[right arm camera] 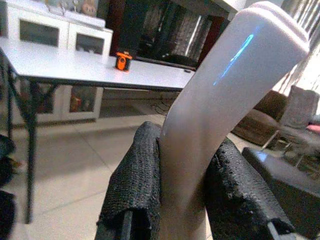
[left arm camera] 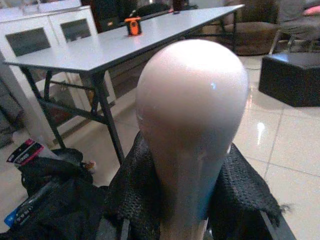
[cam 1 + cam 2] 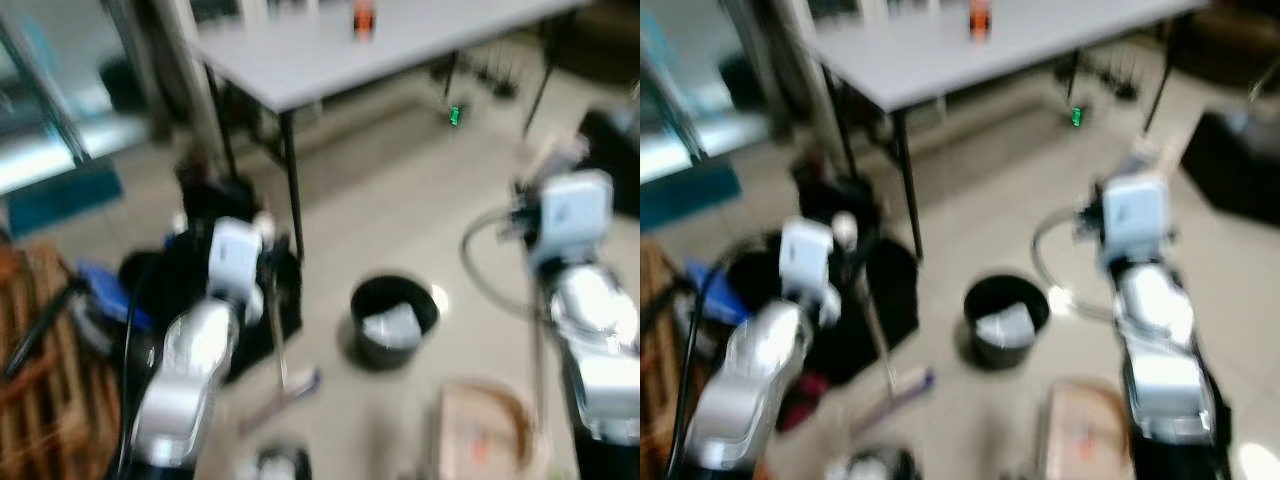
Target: Sweep floor
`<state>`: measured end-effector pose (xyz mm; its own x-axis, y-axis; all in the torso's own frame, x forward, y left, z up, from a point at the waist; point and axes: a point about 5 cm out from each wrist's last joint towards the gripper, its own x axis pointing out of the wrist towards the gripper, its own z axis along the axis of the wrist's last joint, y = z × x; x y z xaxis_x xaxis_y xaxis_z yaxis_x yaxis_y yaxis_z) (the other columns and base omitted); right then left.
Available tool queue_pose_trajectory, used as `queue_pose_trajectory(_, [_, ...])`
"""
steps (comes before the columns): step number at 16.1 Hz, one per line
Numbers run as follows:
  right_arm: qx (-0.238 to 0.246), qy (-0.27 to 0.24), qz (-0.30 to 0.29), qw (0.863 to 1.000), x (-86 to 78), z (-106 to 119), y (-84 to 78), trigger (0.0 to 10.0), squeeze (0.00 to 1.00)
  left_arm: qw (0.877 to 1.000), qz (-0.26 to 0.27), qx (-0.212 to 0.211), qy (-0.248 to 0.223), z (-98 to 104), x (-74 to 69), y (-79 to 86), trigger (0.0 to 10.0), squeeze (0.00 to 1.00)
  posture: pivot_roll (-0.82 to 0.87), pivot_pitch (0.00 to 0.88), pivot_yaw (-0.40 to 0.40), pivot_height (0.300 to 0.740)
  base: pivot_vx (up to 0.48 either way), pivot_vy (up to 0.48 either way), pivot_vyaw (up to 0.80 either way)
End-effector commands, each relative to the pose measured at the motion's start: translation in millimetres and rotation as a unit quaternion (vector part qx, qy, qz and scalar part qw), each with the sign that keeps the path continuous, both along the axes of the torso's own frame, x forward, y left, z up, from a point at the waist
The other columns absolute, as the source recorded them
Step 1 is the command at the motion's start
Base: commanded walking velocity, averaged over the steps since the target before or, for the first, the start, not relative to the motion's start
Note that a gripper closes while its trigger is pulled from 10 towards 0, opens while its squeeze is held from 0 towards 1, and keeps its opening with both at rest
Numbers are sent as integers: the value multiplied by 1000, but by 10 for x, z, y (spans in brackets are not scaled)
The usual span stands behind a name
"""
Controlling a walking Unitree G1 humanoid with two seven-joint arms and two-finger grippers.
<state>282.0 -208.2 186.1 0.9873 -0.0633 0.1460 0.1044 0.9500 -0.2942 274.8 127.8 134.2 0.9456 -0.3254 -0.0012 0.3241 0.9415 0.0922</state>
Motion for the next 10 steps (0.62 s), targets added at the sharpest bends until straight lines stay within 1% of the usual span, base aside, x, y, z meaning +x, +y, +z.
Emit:
queue_pose_trajectory(1, [10,-1,-7,1000,-28,27,5,10000,0,1000,-5,4,-21,92,29,-4,10000,0,-38,36,57,740,0,0,0])
queue_pose_trajectory(2, [31,14,-24,999,-47,-38,-1,10000,0,1000,-8,8,-19,88,31,-10,10000,0,-40,37,58,740,0,0,-800])
queue_pose_trajectory(4, [54,21,-44,997,-84,-96,-16,10000,0,1000,-11,8,-17,84,36,-20,10000,0,-43,40,63,740,0,0,-800])
queue_pose_trajectory(10, [70,35,-62,995,-171,-167,-48,10000,0,1000,-23,5,-8,72,51,-62,10000,0,-54,53,66,740,0,0,-800])
